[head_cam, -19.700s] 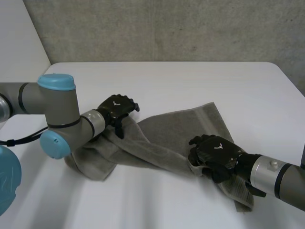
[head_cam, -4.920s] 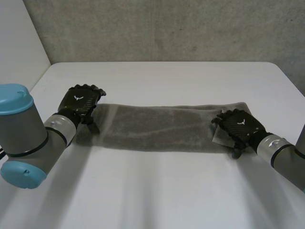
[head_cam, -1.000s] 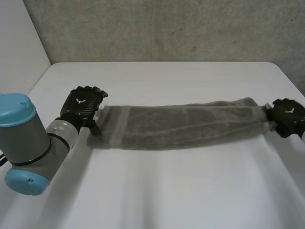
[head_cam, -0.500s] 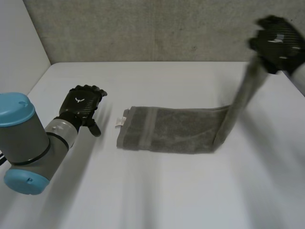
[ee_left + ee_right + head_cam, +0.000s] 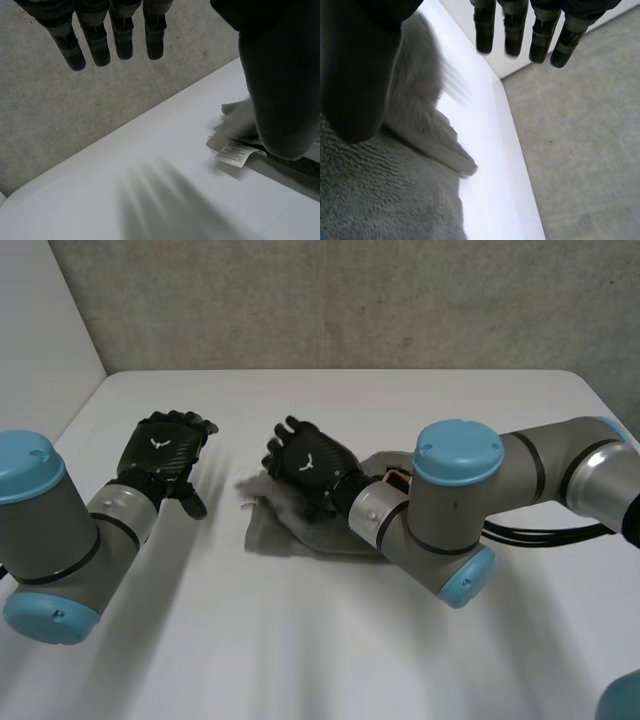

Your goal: Fold the towel.

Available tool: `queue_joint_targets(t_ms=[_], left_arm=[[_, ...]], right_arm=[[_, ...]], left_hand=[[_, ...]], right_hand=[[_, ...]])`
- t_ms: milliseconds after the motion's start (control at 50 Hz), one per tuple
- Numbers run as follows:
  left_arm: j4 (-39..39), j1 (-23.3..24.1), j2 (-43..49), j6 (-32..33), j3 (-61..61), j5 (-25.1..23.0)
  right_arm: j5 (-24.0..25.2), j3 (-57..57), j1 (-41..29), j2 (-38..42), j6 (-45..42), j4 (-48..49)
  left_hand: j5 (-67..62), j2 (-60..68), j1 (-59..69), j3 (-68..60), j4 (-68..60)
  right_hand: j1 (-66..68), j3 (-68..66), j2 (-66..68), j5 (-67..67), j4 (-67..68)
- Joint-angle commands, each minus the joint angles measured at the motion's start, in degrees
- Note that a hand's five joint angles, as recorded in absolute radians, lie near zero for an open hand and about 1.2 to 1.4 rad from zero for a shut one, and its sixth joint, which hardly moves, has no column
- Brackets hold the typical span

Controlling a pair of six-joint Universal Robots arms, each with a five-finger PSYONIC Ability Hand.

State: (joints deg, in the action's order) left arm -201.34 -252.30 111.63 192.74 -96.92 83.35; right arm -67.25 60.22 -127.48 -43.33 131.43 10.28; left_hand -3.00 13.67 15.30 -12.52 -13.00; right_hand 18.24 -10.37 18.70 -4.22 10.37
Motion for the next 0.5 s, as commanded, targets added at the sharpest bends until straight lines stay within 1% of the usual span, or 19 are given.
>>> queue_joint_targets(t_ms=[20, 40, 100, 140, 160, 200, 260, 280, 300, 320, 340, 360, 380, 400, 440, 460, 500], left_arm=[[-0.11, 0.06, 0.08, 0.00, -0.02, -0.12], [-0.11, 0.14, 0.08, 0.00, -0.02, -0.12], [-0.11, 0.41, 0.08, 0.00, -0.02, -0.12], [-0.11, 0.58, -0.01, 0.00, -0.11, -0.20], [-0.02, 0.67, -0.01, 0.00, -0.02, -0.29], [-0.02, 0.76, -0.19, -0.08, -0.11, -0.38], [0.59, 1.63, -0.54, -0.17, -0.11, -0.73], [0.77, 2.77, -0.63, -0.52, -0.11, -1.08], [0.77, 2.78, -0.63, -0.52, -0.11, -1.08], [0.77, 4.09, -0.63, -1.66, -0.02, -1.52], [0.77, 4.10, -0.63, -1.67, -0.02, -1.52], [0.77, 5.58, -0.63, -3.32, 0.16, -1.87], [0.68, 6.99, -0.54, -5.25, 0.77, -2.05], [0.68, 7.00, -0.54, -5.27, 0.77, -2.05], [0.68, 9.36, -0.28, -9.73, 2.52, -2.31], [0.68, 9.37, -0.28, -9.75, 2.53, -2.31], [0.95, 11.21, 0.86, -15.00, 5.59, -2.31]], right_arm=[[-2.09, 4.98, 3.45, -7.29, 6.36, -0.26], [-2.09, 7.08, 5.73, -8.95, 8.29, -0.44], [-2.00, 8.86, 7.42, -11.08, 10.07, -0.62], [-1.48, 14.55, 11.71, -16.86, 14.36, -1.58], [-1.48, 14.58, 11.73, -16.88, 14.38, -1.58], [-1.21, 18.86, 15.05, -19.68, 16.30, -2.72], [-1.12, 21.08, 16.47, -20.66, 16.75, -3.60], [-0.43, 23.60, 17.61, -21.44, 16.92, -4.56], [0.36, 26.07, 18.66, -21.89, 17.01, -4.83], [0.37, 26.09, 18.67, -21.89, 17.01, -4.83], [1.41, 28.61, 19.80, -22.15, 17.10, -4.75], [2.73, 31.16, 21.03, -22.24, 17.10, -4.57], [2.74, 31.19, 21.04, -22.24, 17.10, -4.57], [3.87, 33.36, 22.26, -22.24, 17.19, -4.22], [4.85, 35.05, 22.98, -22.24, 17.45, -3.60], [5.46, 36.45, 23.50, -22.07, 17.97, -2.39], [5.82, 37.60, 23.77, -21.80, 18.95, -0.70]], left_hand=[[2.45, -3.12, -4.75, 2.52, 3.00], [2.45, -3.12, -4.75, 2.52, 3.00], [2.45, -3.12, -4.75, 2.52, 3.00], [2.29, -2.95, -4.59, 2.52, 3.00], [2.28, -2.95, -4.58, 2.52, 3.00], [2.28, -2.95, -4.58, 2.52, 3.00], [2.28, -2.95, -4.58, 2.52, 3.00], [2.28, -2.95, -4.58, 2.52, 3.00], [2.28, -2.95, -4.58, 2.52, 3.00], [2.28, -2.95, -4.58, 2.52, 3.00], [2.28, -2.95, -4.58, 2.52, 3.00], [2.28, -2.95, -4.58, 2.52, 3.00], [2.12, -2.78, -4.42, 2.52, 3.00], [2.12, -2.78, -4.42, 2.52, 3.00], [1.28, -1.95, -3.58, 2.52, 3.00], [1.27, -1.94, -3.58, 2.52, 3.00], [0.27, -0.94, -2.57, 2.52, 3.00]], right_hand=[[-8.24, 0.37, -8.70, 4.22, -0.37], [-8.24, 0.37, -8.70, 4.22, -0.37], [-8.24, 0.37, -8.70, 4.22, -0.37], [-8.24, 0.37, -8.70, 4.22, -0.37], [-8.24, 0.37, -8.70, 4.22, -0.37], [-8.24, 0.37, -8.70, 4.22, -0.37], [-8.24, 0.37, -8.70, 4.22, -0.37], [-8.24, 0.37, -8.70, 4.22, -0.37], [-8.24, 0.37, -8.70, 4.22, -0.37], [-8.24, 0.37, -8.70, 4.22, -0.37], [-8.24, 0.37, -8.70, 4.22, -0.37], [-8.24, 0.37, -8.70, 4.22, -0.37], [-8.24, 0.37, -8.70, 4.22, -0.37], [-8.24, 0.37, -8.70, 4.22, -0.37], [-8.24, 0.37, -8.70, 4.22, -0.37], [-8.24, 0.37, -8.70, 4.22, -0.37], [-8.24, 0.37, -8.70, 4.22, -0.37]])
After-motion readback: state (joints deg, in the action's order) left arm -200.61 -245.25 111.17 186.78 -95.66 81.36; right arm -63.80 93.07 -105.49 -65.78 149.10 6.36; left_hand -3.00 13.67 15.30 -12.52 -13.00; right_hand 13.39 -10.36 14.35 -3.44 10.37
